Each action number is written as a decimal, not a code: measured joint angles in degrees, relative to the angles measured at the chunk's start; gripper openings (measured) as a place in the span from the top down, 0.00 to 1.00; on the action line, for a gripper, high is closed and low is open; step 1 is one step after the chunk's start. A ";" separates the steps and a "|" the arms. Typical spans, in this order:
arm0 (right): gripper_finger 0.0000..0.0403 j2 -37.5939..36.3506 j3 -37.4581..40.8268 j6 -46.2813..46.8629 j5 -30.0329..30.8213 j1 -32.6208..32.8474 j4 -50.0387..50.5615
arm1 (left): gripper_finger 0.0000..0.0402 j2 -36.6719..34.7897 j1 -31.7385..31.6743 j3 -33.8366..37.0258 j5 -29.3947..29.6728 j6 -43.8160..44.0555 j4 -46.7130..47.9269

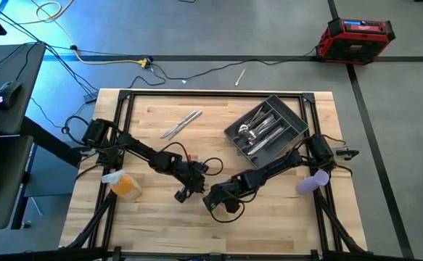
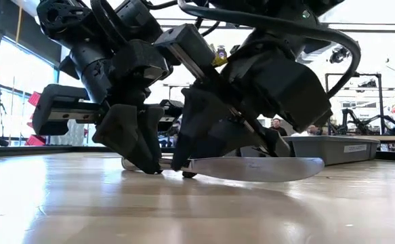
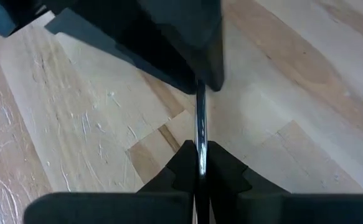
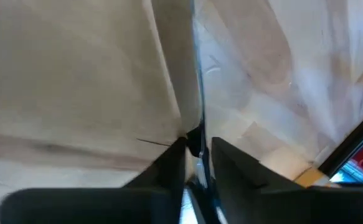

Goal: Sort silverware
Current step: Put the knife in the silverware tray

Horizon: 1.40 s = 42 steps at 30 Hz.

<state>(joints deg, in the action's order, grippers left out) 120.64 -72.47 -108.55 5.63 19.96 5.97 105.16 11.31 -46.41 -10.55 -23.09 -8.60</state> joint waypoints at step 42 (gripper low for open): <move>1.00 -30.52 4.38 70.31 7.39 -19.25 55.03 | 0.72 -20.33 19.23 3.54 38.22 44.06 11.94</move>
<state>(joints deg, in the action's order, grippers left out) 90.13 -68.08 -38.24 13.02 0.71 61.01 84.83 30.55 -42.87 27.66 20.97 3.34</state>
